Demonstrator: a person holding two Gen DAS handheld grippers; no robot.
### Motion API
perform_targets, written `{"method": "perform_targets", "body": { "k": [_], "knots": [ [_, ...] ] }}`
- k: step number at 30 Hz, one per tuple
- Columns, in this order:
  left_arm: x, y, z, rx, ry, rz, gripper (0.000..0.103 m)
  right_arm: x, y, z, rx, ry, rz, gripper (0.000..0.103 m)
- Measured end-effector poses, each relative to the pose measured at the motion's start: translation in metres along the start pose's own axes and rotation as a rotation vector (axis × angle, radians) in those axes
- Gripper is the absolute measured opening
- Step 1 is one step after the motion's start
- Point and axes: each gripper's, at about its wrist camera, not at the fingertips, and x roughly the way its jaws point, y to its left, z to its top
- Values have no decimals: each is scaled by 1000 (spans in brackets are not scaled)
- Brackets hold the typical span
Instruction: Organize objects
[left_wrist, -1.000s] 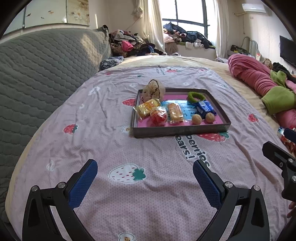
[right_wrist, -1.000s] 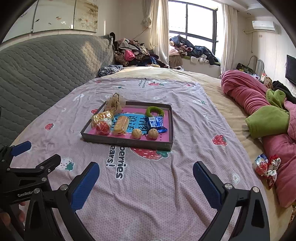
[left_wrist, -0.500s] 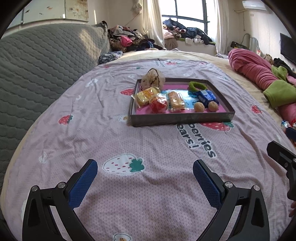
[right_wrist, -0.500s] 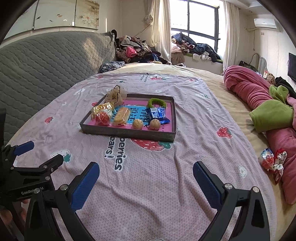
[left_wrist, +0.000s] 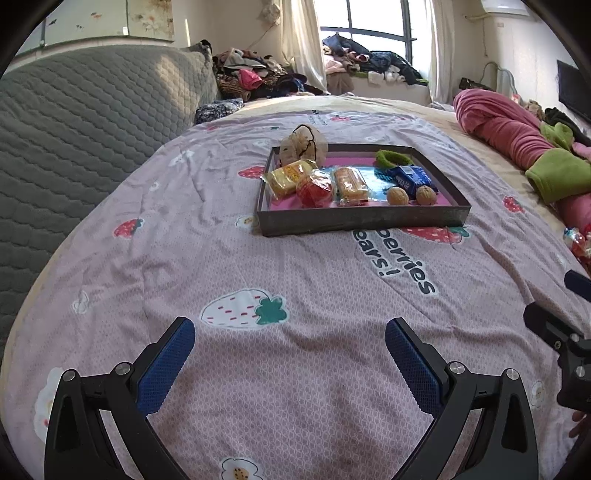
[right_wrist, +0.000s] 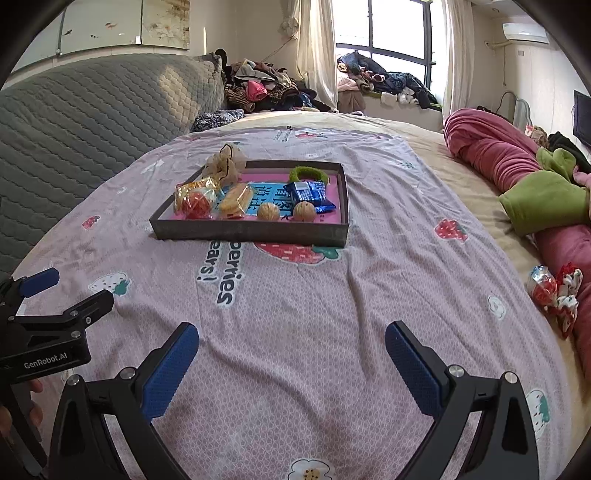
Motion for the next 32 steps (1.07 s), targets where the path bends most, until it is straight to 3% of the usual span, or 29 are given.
{"method": "perform_targets", "body": {
  "k": [20, 26, 32],
  "knots": [
    [13, 3, -22, -1, 23, 3, 103, 5, 2, -9, -13, 12, -16, 102],
    [12, 2, -24, 0, 5, -39, 103, 7, 3, -11, -20, 16, -25, 102],
    [14, 0, -25, 3, 6, -32, 103, 10, 1, -12, -24, 25, -35, 102]
  ]
}}
